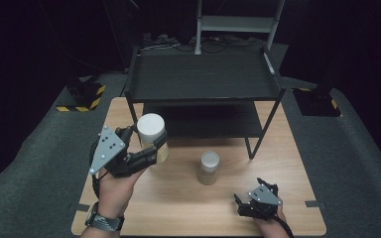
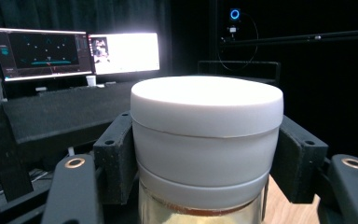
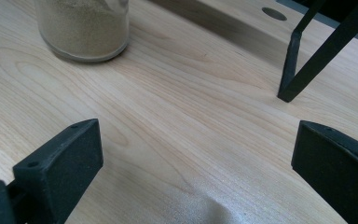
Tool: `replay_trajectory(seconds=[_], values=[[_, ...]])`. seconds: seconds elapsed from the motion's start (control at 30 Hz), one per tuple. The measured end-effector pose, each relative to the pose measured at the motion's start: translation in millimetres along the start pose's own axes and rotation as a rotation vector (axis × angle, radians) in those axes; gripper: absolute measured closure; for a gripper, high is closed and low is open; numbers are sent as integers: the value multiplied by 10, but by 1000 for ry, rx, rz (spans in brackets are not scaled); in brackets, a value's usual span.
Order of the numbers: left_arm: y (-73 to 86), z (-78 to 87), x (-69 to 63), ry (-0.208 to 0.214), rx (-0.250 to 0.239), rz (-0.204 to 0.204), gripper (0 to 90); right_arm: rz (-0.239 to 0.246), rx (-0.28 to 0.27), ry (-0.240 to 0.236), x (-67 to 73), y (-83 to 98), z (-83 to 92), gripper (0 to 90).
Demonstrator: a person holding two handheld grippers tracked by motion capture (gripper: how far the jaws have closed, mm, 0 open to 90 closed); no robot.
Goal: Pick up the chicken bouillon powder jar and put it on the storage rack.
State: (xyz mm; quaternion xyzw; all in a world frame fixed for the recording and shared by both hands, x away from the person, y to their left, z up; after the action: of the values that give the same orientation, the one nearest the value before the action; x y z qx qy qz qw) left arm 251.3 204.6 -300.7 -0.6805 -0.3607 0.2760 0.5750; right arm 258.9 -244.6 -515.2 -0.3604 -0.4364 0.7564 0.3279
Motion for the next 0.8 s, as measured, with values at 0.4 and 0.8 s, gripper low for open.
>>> replay_trajectory(seconds=[0.4, 0.8], values=[[-243, -205, 106, -12, -22, 10, 337, -5, 0, -2, -6, 0, 1, 10], [-501, -433, 171, -23, -49, -2, 337, -6, -2, -3, -6, 2, 4, 10]])
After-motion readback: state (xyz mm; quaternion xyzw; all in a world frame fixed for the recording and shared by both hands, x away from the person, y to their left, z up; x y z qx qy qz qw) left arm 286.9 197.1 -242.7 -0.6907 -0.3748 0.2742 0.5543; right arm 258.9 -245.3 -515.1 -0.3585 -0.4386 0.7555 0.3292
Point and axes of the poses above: each handheld gripper's, and its own axes: z roughly backward along the jaws, y roughly out of its underside, x roughly to its left, the point moved 8 cm from there along -z, roughly forward along the jaws, and after that the axes turned 8 degrees about -x, right-handed, at the moved point
